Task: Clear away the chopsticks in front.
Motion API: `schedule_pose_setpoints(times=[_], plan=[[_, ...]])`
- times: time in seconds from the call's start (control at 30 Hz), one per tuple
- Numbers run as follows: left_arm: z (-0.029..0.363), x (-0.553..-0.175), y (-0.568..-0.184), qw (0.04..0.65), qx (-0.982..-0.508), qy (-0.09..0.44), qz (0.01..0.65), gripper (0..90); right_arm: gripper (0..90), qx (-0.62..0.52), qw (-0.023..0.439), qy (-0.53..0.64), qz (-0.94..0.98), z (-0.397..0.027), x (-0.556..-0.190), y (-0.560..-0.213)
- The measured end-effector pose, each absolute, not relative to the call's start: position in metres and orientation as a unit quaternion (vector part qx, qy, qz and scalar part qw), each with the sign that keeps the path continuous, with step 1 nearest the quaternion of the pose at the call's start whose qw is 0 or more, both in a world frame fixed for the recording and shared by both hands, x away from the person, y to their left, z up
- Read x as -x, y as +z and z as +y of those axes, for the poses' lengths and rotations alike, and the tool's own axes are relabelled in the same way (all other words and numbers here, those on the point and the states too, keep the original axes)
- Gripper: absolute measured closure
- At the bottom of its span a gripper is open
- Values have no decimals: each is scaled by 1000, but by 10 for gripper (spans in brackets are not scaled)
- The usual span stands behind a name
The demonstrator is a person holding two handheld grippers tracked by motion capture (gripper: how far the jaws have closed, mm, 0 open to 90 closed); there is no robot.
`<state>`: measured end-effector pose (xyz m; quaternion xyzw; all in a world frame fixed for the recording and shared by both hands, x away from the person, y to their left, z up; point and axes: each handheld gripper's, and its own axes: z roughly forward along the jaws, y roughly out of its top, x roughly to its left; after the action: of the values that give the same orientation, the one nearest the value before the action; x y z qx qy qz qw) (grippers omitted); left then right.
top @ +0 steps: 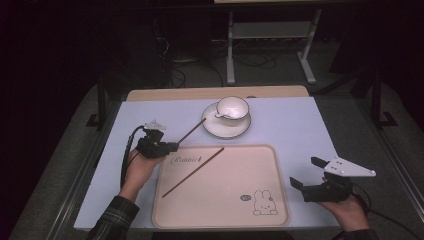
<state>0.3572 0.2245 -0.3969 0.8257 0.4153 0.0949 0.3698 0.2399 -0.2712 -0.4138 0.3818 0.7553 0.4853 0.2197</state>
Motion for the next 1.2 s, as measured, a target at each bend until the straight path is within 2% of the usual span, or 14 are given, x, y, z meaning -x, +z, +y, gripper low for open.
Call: schedule_pose_setpoints(times=[0.47, 0.9, 1.2], plan=[[194, -305, -417, 355, -856, 61, 371, 843, 0, -381, 222, 484, 755, -271, -239, -413], [175, -304, -434, 316, -878, 55, 356, 842, 0, -382, 222, 483, 756, -271, -240, -414], [174, -302, -435, 317, -878, 59, 354, 807, 0, -381, 222, 483, 756, -271, -239, -413]])
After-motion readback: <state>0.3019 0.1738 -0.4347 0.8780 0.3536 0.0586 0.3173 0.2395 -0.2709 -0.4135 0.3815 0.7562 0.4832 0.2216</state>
